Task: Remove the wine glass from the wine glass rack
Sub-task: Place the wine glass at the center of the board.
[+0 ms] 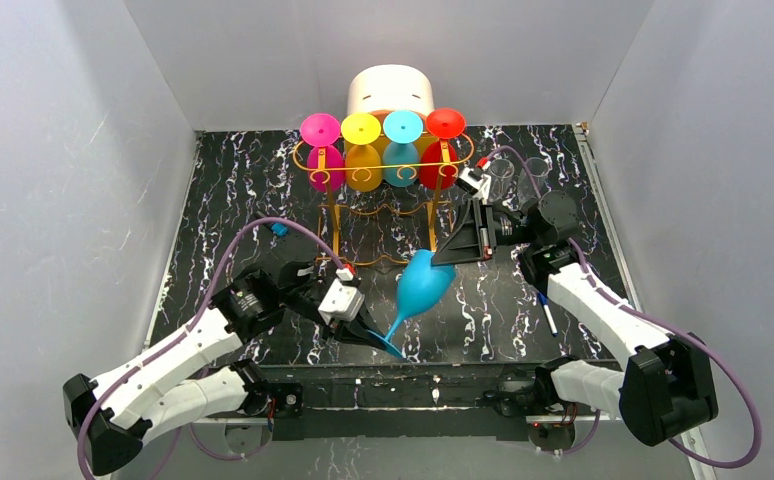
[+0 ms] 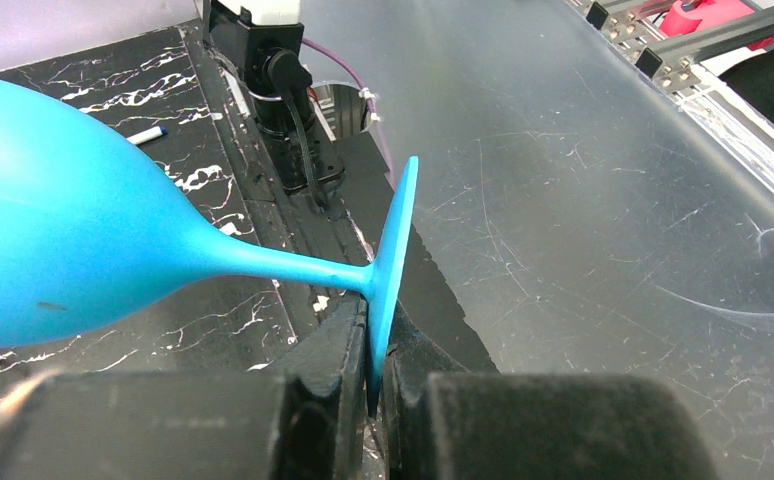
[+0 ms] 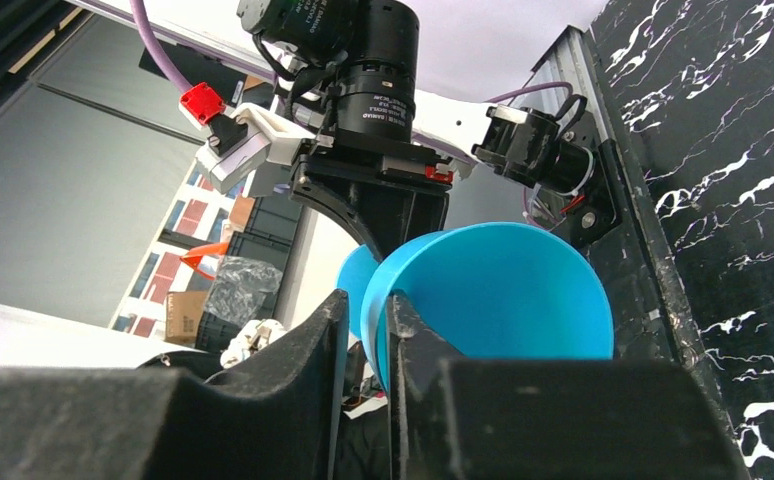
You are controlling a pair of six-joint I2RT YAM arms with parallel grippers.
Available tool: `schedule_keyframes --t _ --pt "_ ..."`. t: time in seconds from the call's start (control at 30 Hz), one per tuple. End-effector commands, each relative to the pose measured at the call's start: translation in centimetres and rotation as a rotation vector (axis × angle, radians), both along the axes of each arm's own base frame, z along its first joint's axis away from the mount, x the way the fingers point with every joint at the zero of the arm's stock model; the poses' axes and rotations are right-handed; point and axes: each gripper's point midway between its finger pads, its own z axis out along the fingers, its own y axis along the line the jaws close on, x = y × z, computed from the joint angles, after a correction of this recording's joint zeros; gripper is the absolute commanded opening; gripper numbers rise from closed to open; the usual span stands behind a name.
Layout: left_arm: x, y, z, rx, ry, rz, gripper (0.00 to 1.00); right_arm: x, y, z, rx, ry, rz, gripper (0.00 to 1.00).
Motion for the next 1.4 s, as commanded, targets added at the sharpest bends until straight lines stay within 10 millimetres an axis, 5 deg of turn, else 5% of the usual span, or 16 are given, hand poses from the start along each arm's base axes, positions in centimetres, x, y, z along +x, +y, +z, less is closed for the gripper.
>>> schedule_keyframes --t 0.0,0.1,0.27,0.33,0.53,0.63,0.77,0.83,1.03,1.37 --pt "1.1 -0.1 -0.4 0.045 -0.001 0.057 0.00 -1.8 -0.5 2.2 0.026 -0.118 0.071 0.09" --pt "1.2 0.3 -1.4 0.087 0.008 0.081 0.00 -1.7 -0.5 1.9 0.018 -0.120 0.058 0.04" --pt "1.5 0.0 -0.7 0.035 0.017 0.121 0.00 -2.6 -0.6 2.7 0.041 -0.154 0.051 0.38" --pt "1.6 -0.1 -0.3 0.021 0.009 0.126 0.00 -3.0 -0.6 2.8 0.043 -0.168 0.068 0.44" --pt "1.9 -0.4 -0.7 0.035 0.014 0.129 0.00 -4.6 0.2 3.1 0.053 -0.202 0.133 0.21" --pt "2.3 -0.7 -0.5 0.036 0.015 0.135 0.00 -3.8 0.7 2.7 0.036 -0.190 0.077 0.01" --pt "2.6 -0.4 -0.8 0.058 0.001 0.169 0.00 -2.9 1.1 2.4 0.032 -0.180 0.011 0.01" --pt "3.4 0.0 -1.1 0.069 -0.015 0.240 0.13 -2.4 1.2 2.7 0.044 -0.190 -0.033 0.01" --pt "6.1 1.6 -0.1 -0.005 -0.056 0.516 0.81 -0.7 1.5 3.1 0.031 -0.195 -0.172 0.01" --pt "10.2 4.6 -0.9 0.056 -0.051 0.853 0.98 3.2 1.0 -2.1 -0.267 -0.081 -0.408 0.01"
